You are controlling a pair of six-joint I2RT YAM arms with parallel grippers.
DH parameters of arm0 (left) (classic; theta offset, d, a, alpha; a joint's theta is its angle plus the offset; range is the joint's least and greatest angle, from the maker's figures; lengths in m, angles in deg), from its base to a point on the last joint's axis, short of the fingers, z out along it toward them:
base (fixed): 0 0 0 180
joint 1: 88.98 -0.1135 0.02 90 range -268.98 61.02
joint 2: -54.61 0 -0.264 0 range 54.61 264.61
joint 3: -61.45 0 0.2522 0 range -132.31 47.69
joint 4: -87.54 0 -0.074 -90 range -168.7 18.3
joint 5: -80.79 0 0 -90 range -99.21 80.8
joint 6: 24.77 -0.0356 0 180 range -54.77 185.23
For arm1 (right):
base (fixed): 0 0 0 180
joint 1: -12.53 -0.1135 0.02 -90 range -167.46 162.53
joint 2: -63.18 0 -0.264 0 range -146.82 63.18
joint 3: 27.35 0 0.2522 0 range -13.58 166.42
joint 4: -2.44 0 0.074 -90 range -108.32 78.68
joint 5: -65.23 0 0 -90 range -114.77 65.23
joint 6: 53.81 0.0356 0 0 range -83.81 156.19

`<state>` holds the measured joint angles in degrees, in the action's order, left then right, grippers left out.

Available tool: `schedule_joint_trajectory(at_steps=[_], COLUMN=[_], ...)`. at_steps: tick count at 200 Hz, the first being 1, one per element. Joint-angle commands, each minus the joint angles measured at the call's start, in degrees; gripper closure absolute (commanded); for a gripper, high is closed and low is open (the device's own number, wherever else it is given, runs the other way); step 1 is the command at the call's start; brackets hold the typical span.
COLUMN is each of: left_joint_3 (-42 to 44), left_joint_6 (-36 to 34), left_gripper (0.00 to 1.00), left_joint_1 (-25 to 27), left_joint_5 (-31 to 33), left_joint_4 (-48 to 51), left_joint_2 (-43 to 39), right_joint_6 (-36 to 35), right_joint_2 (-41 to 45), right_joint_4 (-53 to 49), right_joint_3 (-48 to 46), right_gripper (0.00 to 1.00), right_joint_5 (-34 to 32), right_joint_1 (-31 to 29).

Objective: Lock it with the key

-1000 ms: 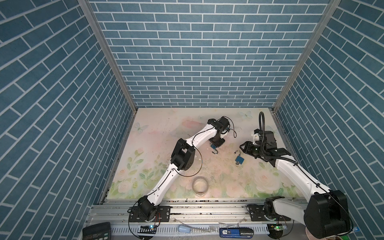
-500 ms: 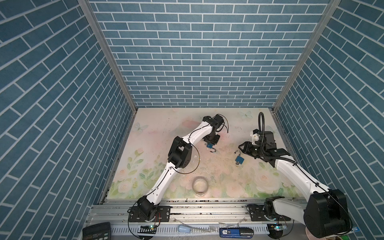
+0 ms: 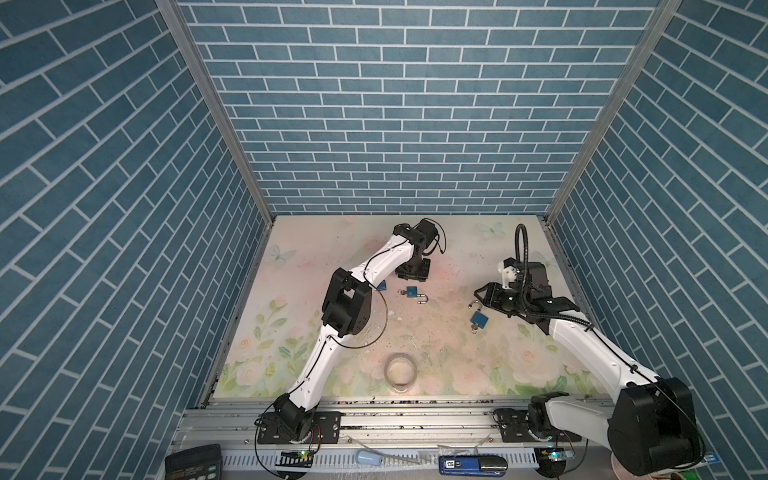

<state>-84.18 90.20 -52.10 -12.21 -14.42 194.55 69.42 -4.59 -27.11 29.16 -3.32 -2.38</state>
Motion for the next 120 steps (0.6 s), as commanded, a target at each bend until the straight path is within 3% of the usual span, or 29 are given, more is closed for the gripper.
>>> schedule_joint_trajectory(at_steps=[1, 12, 21, 52, 84, 120], left_joint_3=[-1.4, -1.5, -1.6, -0.8, 6.3, 14.7], left_joint_6=[0.5, 0.4, -1.2, -11.6, -33.3, -50.8], left_gripper=[0.53, 0.49, 0.5, 0.46, 0.42, 0.35], left_joint_1=[-0.2, -0.3, -0.2, -0.6, -0.7, -0.6], left_joint_5=[-0.2, 0.0, -0.1, 2.2, 1.3, -3.8], left_joint_4=[0.0, 0.3, 0.3, 2.6, 1.4, -2.3], left_joint_2=[-0.9, -1.0, -1.1, -2.4, -6.4, -10.3], right_joint_6=[1.4, 1.4, 1.4, 0.9, -2.3, -4.6], right_joint_2=[-0.1, -0.2, -0.3, 0.0, 0.8, 2.0], right_joint_4=[0.7, 0.7, 0.5, -1.0, -6.0, -9.2], right_joint_3=[-0.7, -0.7, -0.7, -0.3, 1.2, 1.1], right_gripper=[0.58, 0.58, 0.58, 0.58, 0.58, 0.57], right_joint_5=[0.6, 0.6, 0.6, 0.5, -0.4, -0.3], right_joint_1=[-0.6, -0.7, -0.9, -1.0, -1.0, -1.0])
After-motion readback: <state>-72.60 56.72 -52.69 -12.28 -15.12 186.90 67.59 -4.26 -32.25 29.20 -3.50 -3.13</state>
